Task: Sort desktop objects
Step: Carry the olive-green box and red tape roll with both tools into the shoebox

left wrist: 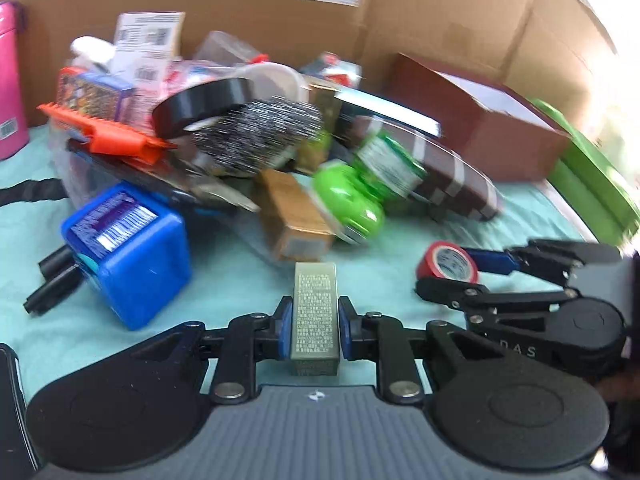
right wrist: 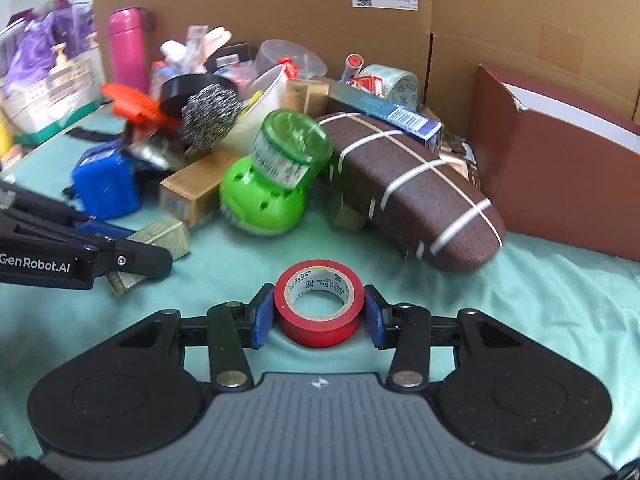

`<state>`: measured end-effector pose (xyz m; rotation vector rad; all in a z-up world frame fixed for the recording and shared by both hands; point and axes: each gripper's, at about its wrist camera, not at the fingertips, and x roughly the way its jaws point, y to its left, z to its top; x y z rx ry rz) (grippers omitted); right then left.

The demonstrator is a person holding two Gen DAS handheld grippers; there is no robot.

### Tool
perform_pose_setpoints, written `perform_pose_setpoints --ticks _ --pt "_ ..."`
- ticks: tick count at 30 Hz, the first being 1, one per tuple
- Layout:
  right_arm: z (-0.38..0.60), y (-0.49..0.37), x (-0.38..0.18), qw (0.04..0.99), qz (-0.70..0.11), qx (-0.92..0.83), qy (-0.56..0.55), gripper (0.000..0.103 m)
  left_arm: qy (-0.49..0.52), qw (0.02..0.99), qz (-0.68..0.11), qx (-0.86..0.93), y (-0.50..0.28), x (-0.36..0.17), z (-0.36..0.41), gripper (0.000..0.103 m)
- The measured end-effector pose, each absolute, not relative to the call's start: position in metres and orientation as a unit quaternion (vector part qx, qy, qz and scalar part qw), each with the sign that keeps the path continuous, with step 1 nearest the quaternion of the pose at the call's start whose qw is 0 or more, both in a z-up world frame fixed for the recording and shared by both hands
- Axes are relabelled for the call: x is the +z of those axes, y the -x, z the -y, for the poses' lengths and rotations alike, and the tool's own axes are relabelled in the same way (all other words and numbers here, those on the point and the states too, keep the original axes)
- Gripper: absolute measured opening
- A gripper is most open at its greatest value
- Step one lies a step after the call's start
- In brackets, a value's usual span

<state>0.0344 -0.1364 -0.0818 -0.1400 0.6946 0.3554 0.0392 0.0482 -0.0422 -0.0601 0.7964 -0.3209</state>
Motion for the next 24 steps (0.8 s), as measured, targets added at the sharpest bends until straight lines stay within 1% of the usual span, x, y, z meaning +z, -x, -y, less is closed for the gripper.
perform_pose_setpoints --ticks 2,4,5,8,11,12,18,20,22,23,24 --pt "0.137 -0.031 -0.082 0.922 -0.34 0.175 0.069 0.046 0.013 0.91 -0.385 -0.155 -0.038 -0.043 -0.039 0.024" --pt "0.137 -0.029 -0.083 0.923 -0.338 0.173 0.065 0.048 -0.005 0.91 -0.386 -0.149 -0.04 -0.046 -0.032 0.027" --pt "0.137 -0.028 -0.083 0.923 -0.338 0.173 0.063 0.052 -0.008 0.911 -0.384 -0.149 -0.04 -0.046 -0.03 0.027" --pt "0.139 -0.028 -0.083 0.923 -0.338 0.176 0.057 0.056 -0.009 0.91 -0.386 -0.154 -0.039 -0.046 -0.031 0.026" --pt "0.14 -0.031 -0.083 0.924 -0.336 0.177 0.047 0.058 -0.004 0.91 -0.386 -0.149 -0.039 -0.046 -0.033 0.026" --pt "0.14 -0.031 -0.084 0.924 -0.336 0.176 0.046 0.058 -0.006 0.911 -0.385 -0.148 -0.038 -0.046 -0.031 0.028" --pt "0.141 -0.032 -0.084 0.926 -0.332 0.173 0.041 0.057 -0.016 0.911 -0.384 -0.15 -0.037 -0.046 -0.029 0.027" --pt "0.141 -0.033 -0.084 0.927 -0.331 0.17 0.04 0.056 -0.018 0.912 -0.381 -0.148 -0.037 -0.046 -0.028 0.029" --pt "0.142 -0.033 -0.085 0.928 -0.33 0.169 0.039 0.054 -0.018 0.913 -0.38 -0.147 -0.036 -0.046 -0.028 0.028" --pt "0.141 -0.034 -0.085 0.928 -0.329 0.169 0.039 0.049 -0.019 0.913 -0.38 -0.147 -0.036 -0.047 -0.028 0.028" --pt "0.141 -0.034 -0.085 0.928 -0.329 0.171 0.039 0.046 -0.019 0.913 -0.38 -0.149 -0.036 -0.047 -0.028 0.023"
